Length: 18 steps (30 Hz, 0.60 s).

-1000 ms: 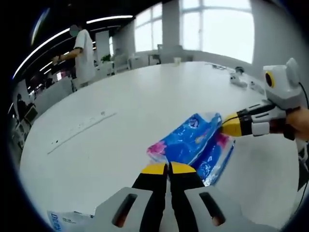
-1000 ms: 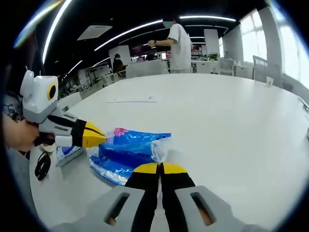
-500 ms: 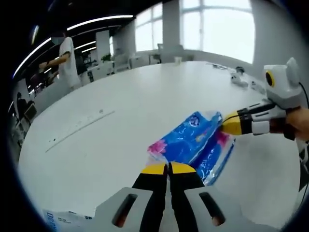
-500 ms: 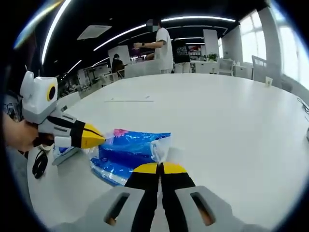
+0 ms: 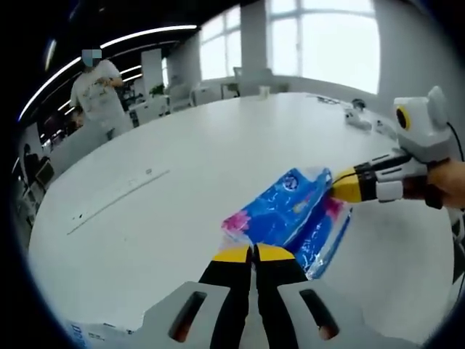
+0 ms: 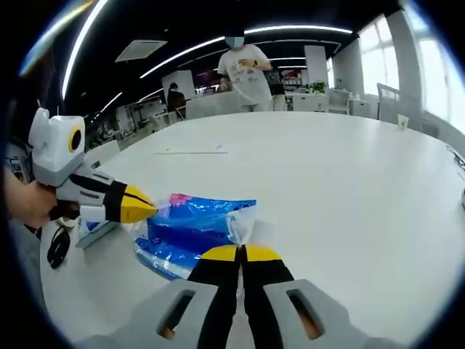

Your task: Arrange the tabletop items into an orderly group along one side of the table until the central work area is clear of visible clutter.

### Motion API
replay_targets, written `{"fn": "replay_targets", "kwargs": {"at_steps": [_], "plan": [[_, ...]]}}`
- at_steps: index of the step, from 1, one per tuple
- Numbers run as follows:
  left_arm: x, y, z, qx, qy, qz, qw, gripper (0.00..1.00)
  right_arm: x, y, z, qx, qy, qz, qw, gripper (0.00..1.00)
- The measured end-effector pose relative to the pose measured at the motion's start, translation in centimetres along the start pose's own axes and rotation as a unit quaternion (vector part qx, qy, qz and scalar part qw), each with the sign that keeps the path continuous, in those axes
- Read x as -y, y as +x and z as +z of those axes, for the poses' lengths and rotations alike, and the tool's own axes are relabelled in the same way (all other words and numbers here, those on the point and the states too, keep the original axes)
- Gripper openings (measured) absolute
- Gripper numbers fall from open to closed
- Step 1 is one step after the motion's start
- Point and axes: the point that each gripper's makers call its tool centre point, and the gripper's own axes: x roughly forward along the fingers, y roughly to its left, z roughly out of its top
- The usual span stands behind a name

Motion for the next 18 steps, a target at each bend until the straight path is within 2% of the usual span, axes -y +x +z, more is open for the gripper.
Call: {"fn": "replay_targets", "kwargs": {"at_steps": [10, 18], "plan": [[0.33, 0.29, 0.33, 0.006, 0.004, -0.005, 1.0000, 0.00, 0.44, -0.18, -0.33, 0.001, -0.004, -0.001, 1.0000, 0.00], [0.49, 0.35, 0.35, 0.005, 0.012, -0.009, 0.9999, 0.00, 0.80, -0.01, -0.19, 0.015, 0.007, -0.002, 0.9999, 0.00]]}}
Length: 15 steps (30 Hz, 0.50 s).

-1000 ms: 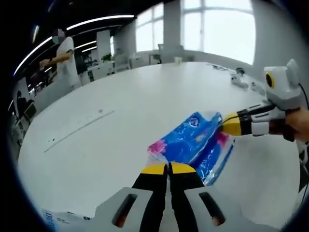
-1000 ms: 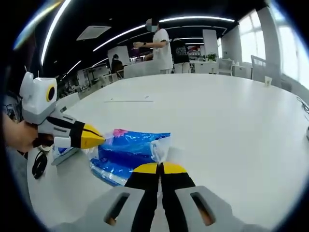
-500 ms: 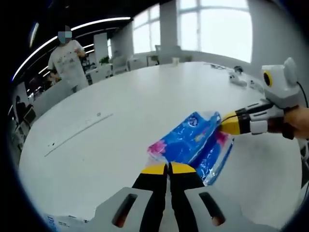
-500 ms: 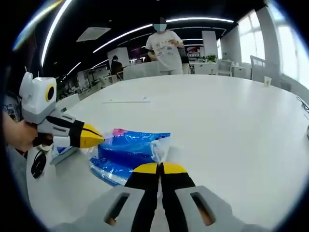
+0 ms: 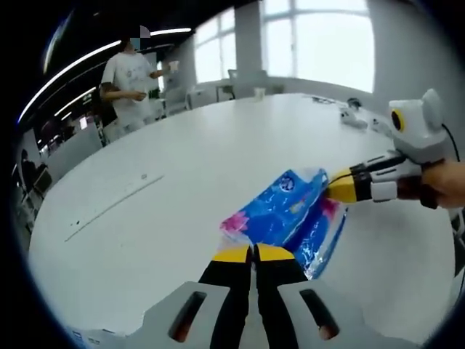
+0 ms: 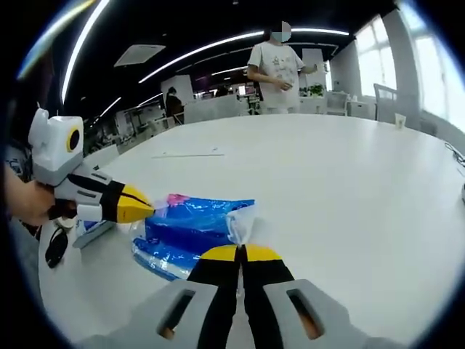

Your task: Arrange the tabletop items into an orderly group along one side of the table until the central work area is clear of visible clutter.

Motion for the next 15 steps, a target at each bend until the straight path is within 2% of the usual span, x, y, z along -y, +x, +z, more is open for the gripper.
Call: {"fn": "replay_targets", "kwargs": {"at_steps": [3, 9, 15], "plan": [[0.00, 0.02, 0.02, -0.001, 0.003, -0.002, 1.0000, 0.00, 0.05, 0.05, -0.04, 0.003, 0.009, 0.001, 1.0000, 0.00], [-0.16, -0.13, -0.08, -0.005, 0.019, -0.002, 0.9998, 0.00, -0.26, 0.13, -0.08, 0.004, 0.001, 0.005, 1.0000, 0.00], [-0.27, -0.04, 0.01, -0.003, 0.007, 0.000, 1.0000, 0.00, -0.23, 0.01, -0.13, 0.001, -0.008, 0.007, 0.9999, 0.00]]}}
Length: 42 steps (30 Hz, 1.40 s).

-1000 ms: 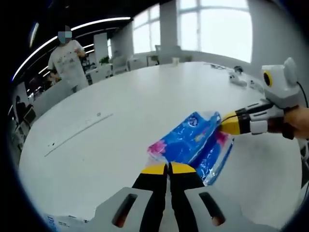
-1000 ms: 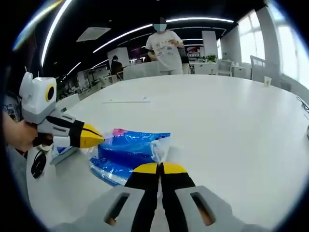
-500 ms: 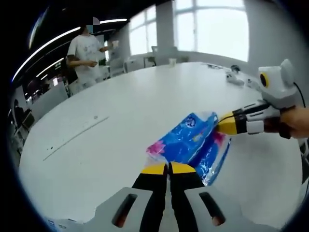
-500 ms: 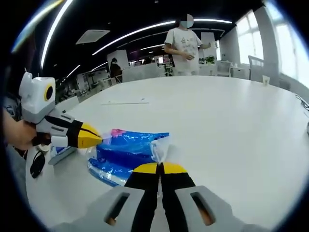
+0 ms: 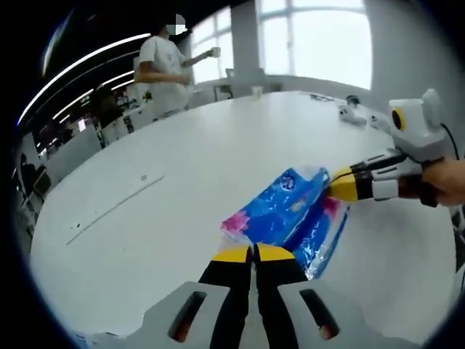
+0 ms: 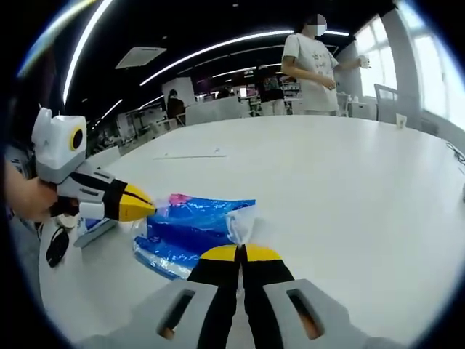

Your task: Arrange the tabletop items into an orderly group along one side of the table until the central work area is clear of visible clutter.

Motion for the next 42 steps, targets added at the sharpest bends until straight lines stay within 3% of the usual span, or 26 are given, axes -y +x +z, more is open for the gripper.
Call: {"fn": "replay_targets", "kwargs": {"at_steps": [12, 26, 42], "plan": [[-0.01, 0.20, -0.23, -0.004, -0.007, 0.001, 1.0000, 0.00, 0.27, 0.10, -0.35, -0.008, -0.003, -0.003, 1.0000, 0.00], [0.11, 0.25, -0.36, -0.009, 0.002, 0.003, 1.0000, 0.00, 0.43, 0.12, -0.78, -0.003, 0.024, -0.006, 0.9997, 0.00], [0.19, 0.29, -0.50, -0.011, 0.004, 0.003, 0.9999, 0.00, 0.37, 0.08, -0.90, -0.005, 0.016, -0.005, 0.9998, 0.00]]}}
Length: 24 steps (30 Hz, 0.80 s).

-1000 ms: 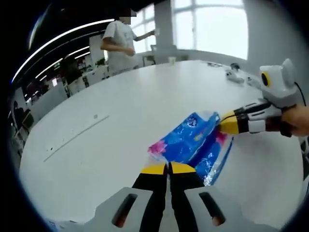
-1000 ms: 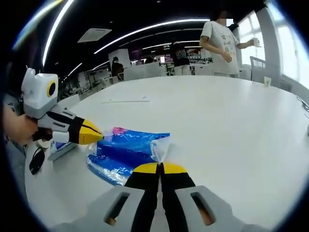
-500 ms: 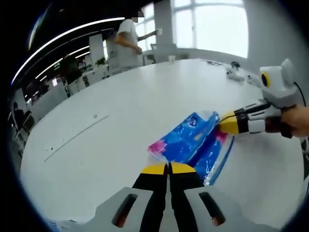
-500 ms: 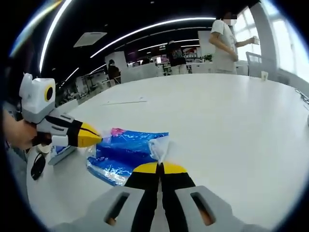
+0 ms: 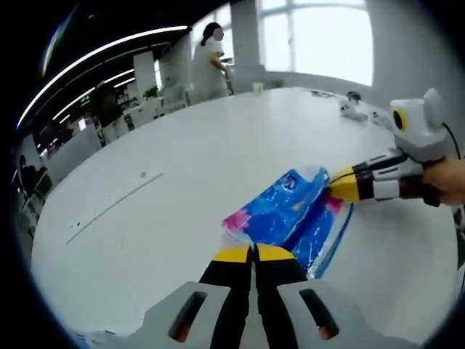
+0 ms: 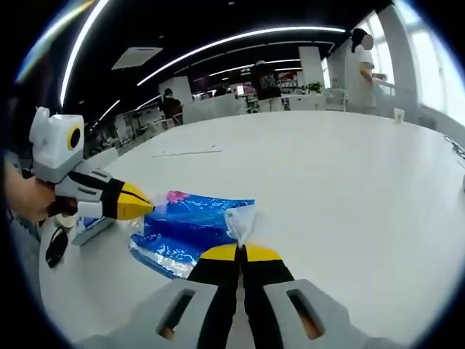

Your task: Arrange the tabletop items into an orderly group along one side of the table until the central work area is clear of visible clutter.

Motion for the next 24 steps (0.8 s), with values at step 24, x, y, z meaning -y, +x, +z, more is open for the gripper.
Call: {"fn": "replay_targets", "kwargs": {"at_steps": [24], "plan": [[-0.16, 0.58, -0.05, 0.005, 0.003, -0.005, 1.0000, 0.00, 0.19, 0.20, -0.12, -0.003, -0.006, -0.004, 1.0000, 0.00]]}}
